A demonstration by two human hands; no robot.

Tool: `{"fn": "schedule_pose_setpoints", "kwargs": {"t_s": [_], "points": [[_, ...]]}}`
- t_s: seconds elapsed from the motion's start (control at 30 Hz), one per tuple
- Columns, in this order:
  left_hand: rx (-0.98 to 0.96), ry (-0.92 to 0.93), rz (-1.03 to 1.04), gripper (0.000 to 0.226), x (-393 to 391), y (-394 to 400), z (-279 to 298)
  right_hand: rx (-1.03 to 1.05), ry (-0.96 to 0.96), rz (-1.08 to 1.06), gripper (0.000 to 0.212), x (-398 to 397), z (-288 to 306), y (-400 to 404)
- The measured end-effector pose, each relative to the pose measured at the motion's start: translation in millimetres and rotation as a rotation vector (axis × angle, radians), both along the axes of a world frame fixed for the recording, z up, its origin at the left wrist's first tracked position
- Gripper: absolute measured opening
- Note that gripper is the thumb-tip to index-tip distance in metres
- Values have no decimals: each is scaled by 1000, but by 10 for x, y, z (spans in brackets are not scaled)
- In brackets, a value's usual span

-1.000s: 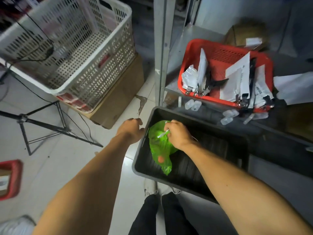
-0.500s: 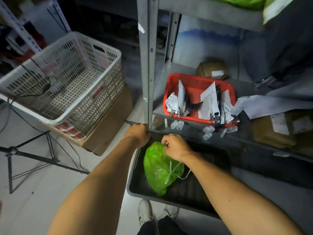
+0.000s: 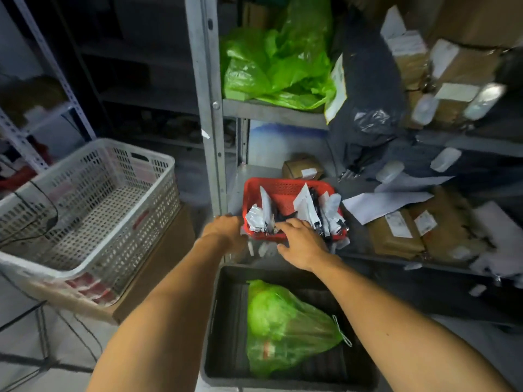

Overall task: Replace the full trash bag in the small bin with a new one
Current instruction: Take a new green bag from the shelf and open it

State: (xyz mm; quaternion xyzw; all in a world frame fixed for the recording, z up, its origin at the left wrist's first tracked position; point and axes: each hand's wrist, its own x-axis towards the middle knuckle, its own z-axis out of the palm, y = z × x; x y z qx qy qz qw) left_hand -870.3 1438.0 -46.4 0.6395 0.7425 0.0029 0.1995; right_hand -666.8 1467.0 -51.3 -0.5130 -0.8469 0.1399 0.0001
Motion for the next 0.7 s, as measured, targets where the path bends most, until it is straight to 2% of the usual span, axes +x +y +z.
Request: {"fn": "schedule_pose_setpoints", "kwargs": {"t_s": [0.23,0.5,0.7], "points": [[100,69,-66,34,303,116,531,106,36,-50,59,323,487,-54],[252,144,-59,50,564,187,1336,236,61,22,59,551,1133,-69],[332,209,-19,52,674,75,1844,299,108,78,55,580,1609,-33]]}}
